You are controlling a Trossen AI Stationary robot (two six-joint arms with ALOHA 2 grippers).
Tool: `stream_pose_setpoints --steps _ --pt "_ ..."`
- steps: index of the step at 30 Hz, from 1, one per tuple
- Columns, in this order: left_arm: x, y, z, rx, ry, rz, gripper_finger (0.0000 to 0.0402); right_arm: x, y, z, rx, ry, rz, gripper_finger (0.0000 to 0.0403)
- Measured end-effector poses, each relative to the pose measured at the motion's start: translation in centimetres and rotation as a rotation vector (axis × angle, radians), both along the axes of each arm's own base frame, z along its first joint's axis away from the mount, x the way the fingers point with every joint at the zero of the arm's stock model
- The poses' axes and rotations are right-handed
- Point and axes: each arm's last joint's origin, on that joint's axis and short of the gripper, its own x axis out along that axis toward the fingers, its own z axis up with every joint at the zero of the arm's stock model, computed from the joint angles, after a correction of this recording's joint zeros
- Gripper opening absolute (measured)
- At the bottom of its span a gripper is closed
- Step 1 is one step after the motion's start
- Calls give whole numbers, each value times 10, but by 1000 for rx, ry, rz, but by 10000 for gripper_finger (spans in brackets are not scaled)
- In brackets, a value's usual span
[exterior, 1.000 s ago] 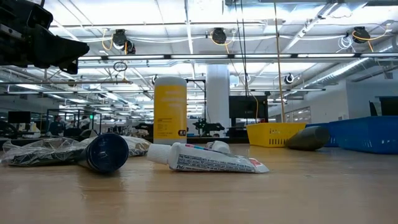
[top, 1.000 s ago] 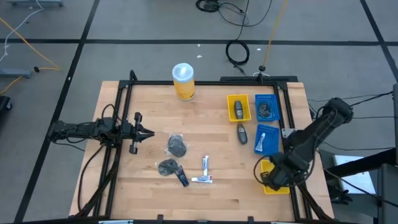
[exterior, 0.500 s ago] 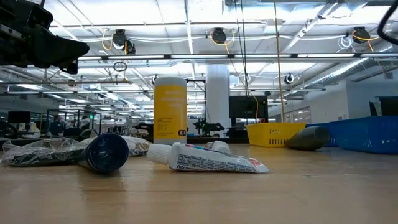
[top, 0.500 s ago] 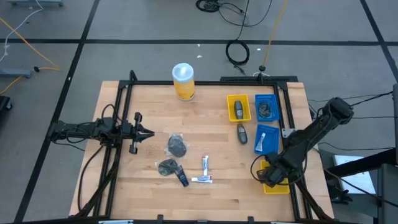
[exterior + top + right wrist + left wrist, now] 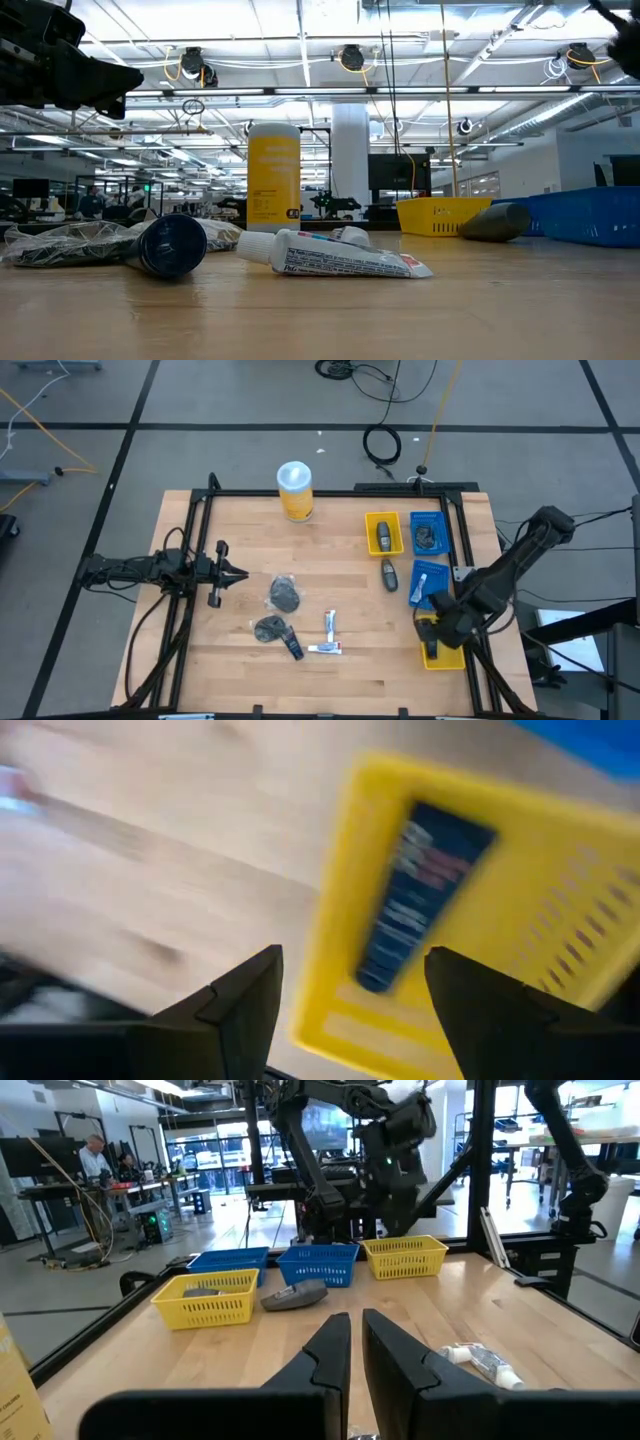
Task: Pick & Place Travel size toiletries
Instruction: Put the top white toothpaste into the bottom blue basket
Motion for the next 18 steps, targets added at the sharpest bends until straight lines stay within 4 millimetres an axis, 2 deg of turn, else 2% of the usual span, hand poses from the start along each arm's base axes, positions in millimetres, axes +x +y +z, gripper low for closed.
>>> stream_pose_setpoints --steps 6,11,15,18 --pt "0 0 0 0 0 0 33 16 -4 20 -186 -455 73 240" --pt "0 0 0 0 0 0 33 44 -1 32 -562 -769 239 240" --pt "0 0 0 0 0 0 33 70 3 31 -866 -937 482 240" --pt "0 0 0 0 0 0 33 89 0 21 -985 -1027 512 235"
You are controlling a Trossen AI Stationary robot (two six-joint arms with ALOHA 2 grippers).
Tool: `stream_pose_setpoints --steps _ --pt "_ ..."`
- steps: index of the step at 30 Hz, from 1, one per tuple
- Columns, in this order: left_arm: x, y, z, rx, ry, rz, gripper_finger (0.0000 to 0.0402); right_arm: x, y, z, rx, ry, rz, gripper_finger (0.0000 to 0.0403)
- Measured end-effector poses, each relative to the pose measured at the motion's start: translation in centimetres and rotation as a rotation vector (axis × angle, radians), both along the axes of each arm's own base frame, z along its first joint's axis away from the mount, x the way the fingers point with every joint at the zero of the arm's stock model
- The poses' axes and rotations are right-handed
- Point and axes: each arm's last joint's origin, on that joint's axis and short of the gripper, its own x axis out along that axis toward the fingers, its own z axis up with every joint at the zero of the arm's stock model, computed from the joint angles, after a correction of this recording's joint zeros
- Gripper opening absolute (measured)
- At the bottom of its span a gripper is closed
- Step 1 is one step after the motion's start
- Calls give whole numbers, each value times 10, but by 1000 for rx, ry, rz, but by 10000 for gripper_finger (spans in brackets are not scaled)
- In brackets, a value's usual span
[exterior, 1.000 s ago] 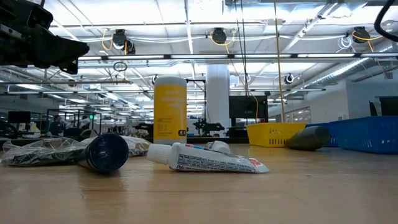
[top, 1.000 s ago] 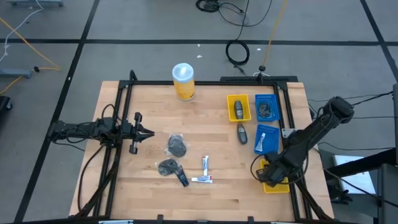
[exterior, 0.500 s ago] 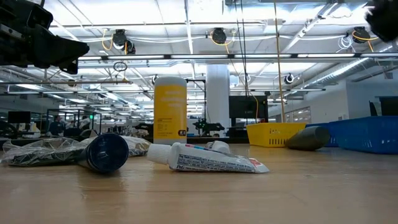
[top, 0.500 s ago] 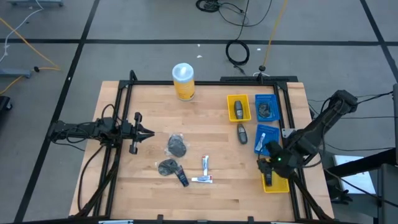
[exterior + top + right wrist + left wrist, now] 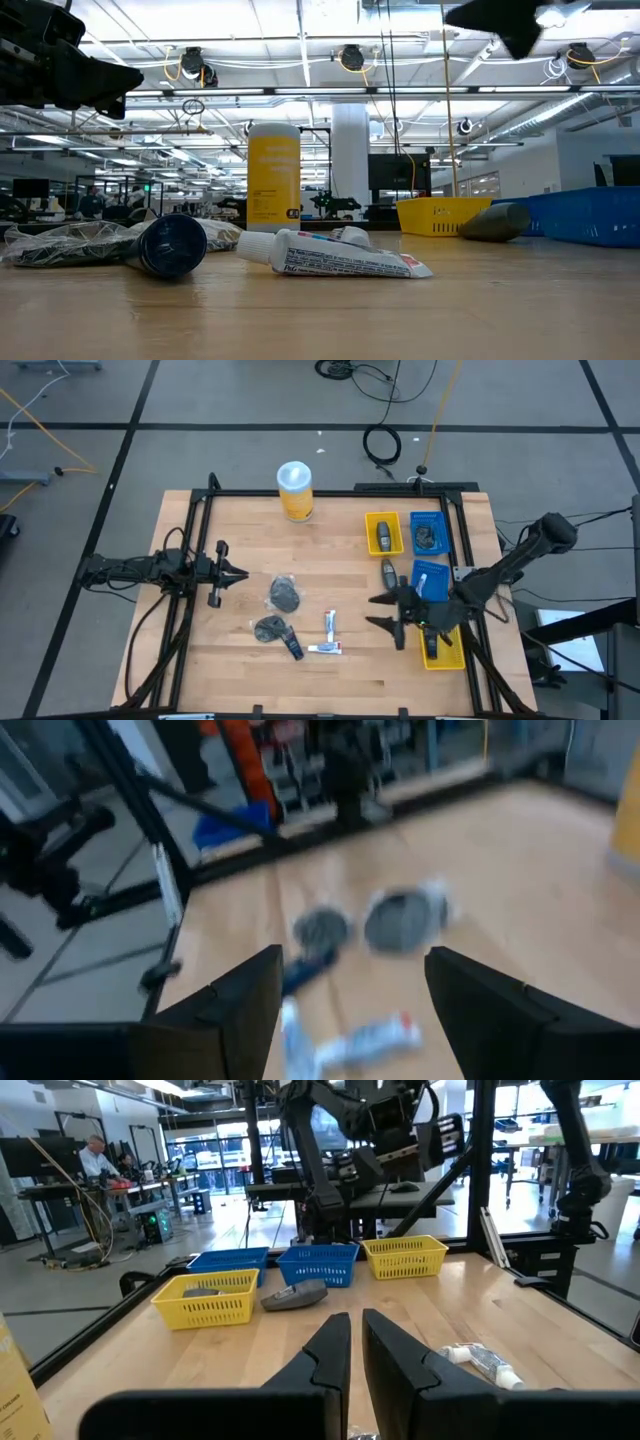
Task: Pick & Place Travel size toiletries
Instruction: Put the top white toothpaste into the bottom blue basket
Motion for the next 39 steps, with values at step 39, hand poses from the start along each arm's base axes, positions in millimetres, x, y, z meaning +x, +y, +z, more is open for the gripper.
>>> stream_pose_setpoints --steps 39 --pt "0 0 0 0 2 -1 33 145 -52 -105 -421 420 737 312"
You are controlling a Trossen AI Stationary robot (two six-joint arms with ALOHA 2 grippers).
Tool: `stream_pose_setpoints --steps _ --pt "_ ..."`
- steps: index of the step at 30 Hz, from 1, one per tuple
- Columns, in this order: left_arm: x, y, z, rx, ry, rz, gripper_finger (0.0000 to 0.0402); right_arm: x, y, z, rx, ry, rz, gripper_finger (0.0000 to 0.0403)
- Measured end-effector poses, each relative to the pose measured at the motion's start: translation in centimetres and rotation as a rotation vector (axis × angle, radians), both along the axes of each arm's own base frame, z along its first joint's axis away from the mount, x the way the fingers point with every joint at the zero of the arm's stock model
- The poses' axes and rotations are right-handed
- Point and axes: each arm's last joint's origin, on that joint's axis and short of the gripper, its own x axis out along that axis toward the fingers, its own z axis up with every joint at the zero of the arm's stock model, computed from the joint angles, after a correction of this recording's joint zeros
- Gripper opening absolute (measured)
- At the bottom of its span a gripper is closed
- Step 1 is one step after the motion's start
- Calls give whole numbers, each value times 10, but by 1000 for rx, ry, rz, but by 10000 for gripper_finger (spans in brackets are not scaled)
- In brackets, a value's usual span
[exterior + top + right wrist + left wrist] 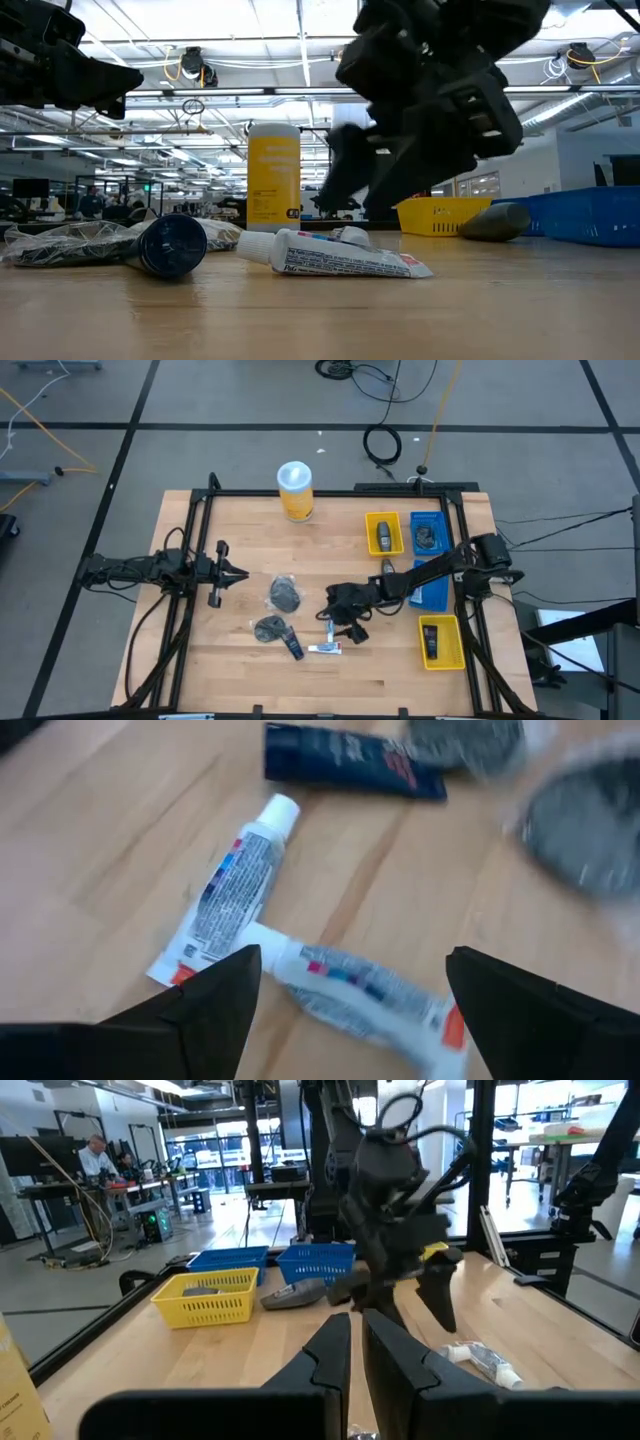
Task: Pick & Place Travel size toiletries
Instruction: Put the top white toothpaste into the bottom blue basket
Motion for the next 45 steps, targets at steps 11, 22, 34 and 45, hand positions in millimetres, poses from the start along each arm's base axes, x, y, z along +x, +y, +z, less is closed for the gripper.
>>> stream_pose_setpoints --steps 11,22,34,45 --pt "0 0 0 0 -1 0 33 3 2 -23 -186 -5 193 265" --pt "0 0 0 -1 -2 0 33 5 2 -32 -152 31 154 163" --pt "0 0 0 0 -1 0 33 -1 -2 -13 -48 100 -73 53" --pt "0 0 0 0 -1 0 33 -69 7 61 109 391 -611 40"
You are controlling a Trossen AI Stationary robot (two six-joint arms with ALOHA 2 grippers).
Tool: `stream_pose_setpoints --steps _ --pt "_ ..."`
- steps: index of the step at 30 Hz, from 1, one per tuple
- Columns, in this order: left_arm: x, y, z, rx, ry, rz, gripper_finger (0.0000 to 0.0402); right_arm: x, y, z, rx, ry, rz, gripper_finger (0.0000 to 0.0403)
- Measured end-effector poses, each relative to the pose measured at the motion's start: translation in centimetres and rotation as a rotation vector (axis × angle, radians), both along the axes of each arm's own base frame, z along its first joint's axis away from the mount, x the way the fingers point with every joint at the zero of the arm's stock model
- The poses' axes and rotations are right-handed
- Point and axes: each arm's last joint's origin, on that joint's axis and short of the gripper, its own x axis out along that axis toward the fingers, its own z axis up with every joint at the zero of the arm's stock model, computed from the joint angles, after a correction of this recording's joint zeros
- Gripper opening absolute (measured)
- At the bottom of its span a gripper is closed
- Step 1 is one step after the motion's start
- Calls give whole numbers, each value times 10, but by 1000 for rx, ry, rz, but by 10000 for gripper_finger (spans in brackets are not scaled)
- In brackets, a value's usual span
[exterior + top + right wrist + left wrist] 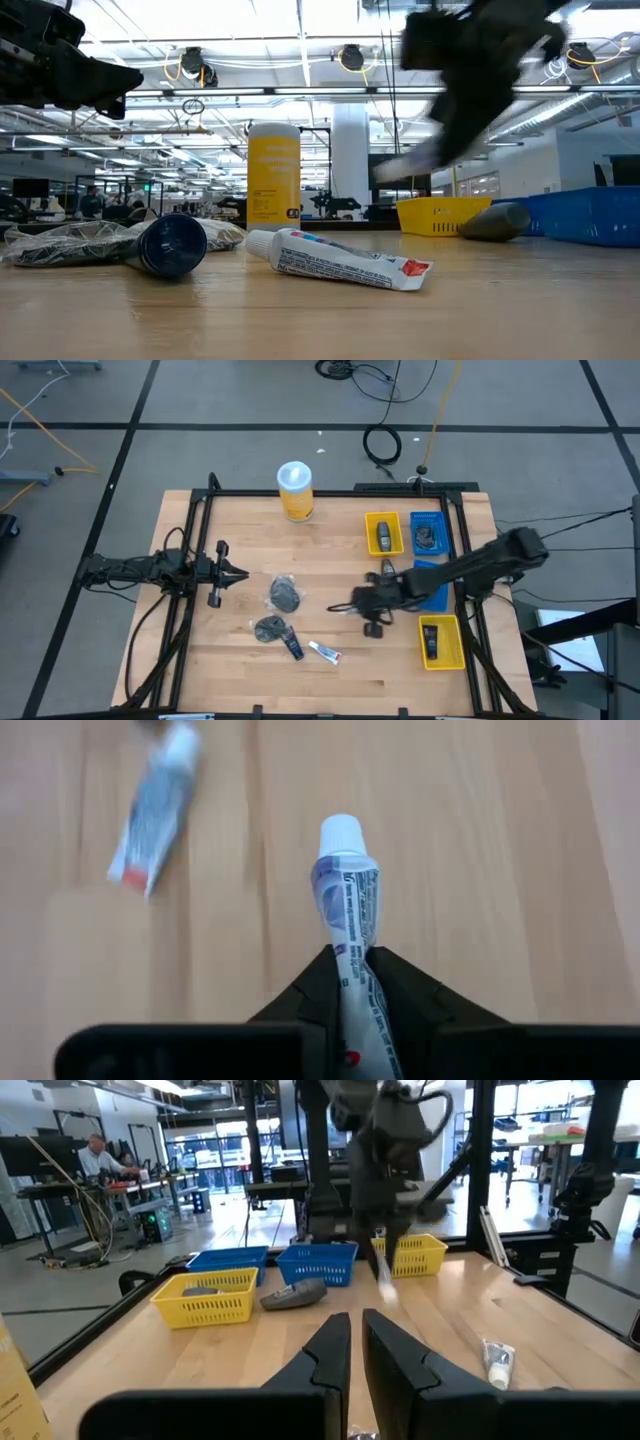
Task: Pick & Place Travel size toiletries
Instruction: Put the top white toothpaste into the bottom blue basket
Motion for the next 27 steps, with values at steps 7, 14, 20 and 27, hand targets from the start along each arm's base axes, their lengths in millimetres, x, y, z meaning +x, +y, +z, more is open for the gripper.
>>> stream_pose_setpoints --steps 7,14,20,27 --pt "0 0 0 0 -1 0 33 -86 -1 35 113 379 -550 38" --pt "0 0 0 0 -1 0 33 -146 -18 29 49 452 -1060 39" --pt "0 0 0 0 -1 0 33 -164 -30 2 38 461 -1179 51" --pt "0 0 0 0 -2 1 33 -160 -35 -1 19 417 -1168 98"
